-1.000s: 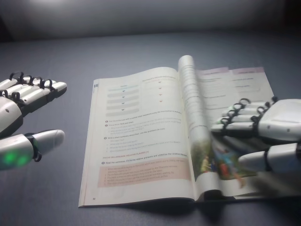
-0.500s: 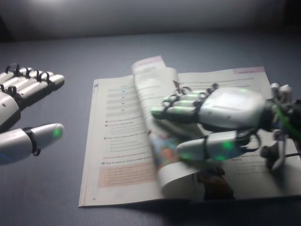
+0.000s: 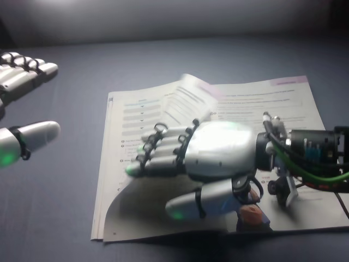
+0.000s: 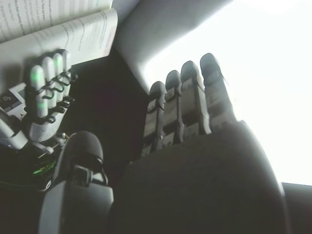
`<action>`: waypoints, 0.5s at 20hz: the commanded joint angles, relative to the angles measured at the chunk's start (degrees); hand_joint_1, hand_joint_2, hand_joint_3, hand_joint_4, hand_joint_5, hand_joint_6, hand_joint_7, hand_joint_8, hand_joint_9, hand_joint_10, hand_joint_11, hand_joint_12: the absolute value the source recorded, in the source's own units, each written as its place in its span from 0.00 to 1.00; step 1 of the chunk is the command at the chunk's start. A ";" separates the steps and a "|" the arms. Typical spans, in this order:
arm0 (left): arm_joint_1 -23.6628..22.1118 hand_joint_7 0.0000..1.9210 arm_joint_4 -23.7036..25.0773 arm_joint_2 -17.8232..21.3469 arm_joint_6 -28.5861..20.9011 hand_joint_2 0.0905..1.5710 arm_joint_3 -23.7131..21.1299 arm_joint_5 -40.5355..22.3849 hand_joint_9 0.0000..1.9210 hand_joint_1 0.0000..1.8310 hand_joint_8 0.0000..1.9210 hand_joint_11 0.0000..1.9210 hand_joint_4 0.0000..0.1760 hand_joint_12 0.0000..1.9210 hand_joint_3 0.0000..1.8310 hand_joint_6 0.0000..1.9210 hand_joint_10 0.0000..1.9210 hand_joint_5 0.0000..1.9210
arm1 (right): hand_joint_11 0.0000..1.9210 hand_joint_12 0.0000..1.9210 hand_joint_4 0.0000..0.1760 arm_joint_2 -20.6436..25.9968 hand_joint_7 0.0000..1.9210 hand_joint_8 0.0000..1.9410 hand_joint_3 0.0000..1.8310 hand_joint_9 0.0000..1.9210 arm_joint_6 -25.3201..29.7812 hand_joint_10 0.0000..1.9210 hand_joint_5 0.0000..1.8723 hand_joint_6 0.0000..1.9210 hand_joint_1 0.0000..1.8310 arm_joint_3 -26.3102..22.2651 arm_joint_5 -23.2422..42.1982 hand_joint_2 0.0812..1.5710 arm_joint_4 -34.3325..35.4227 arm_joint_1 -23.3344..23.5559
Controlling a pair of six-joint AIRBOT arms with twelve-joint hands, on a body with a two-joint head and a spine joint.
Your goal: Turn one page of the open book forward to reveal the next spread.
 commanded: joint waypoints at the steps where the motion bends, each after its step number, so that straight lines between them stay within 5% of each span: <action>1: -0.53 0.08 -0.55 0.60 -0.21 0.84 0.27 -6.42 0.08 0.00 0.00 0.00 0.00 0.17 0.00 0.00 0.00 0.08 | 0.06 0.02 0.00 -0.17 0.13 0.01 0.00 0.11 1.83 0.01 0.13 0.01 0.00 -0.55 7.08 0.87 1.08 0.62; 4: -0.51 0.08 -0.55 0.98 -0.28 0.84 0.58 -4.83 0.08 0.00 0.00 0.00 0.00 0.19 0.00 0.00 0.00 0.09 | 0.05 0.02 0.00 -0.16 0.12 0.00 0.00 0.10 6.58 0.01 0.13 0.01 0.00 -1.07 11.55 0.87 -2.09 1.20; 5: -0.50 0.08 -0.51 1.06 -0.34 0.84 0.67 -4.50 0.08 0.00 0.00 0.00 0.05 0.18 0.00 0.00 0.00 0.08 | 0.07 0.02 0.00 -0.16 0.14 0.00 0.00 0.12 6.67 0.00 0.15 0.00 0.00 -1.45 12.22 0.89 -2.48 1.50; 10: -0.36 0.10 -0.66 1.31 -0.97 0.83 0.93 -3.92 0.08 0.00 0.00 0.00 0.00 0.17 0.00 0.00 0.00 0.09 | 0.06 0.02 0.00 1.29 0.13 0.00 0.01 0.11 6.68 0.00 0.13 0.00 0.00 -4.10 17.98 0.90 -2.89 4.97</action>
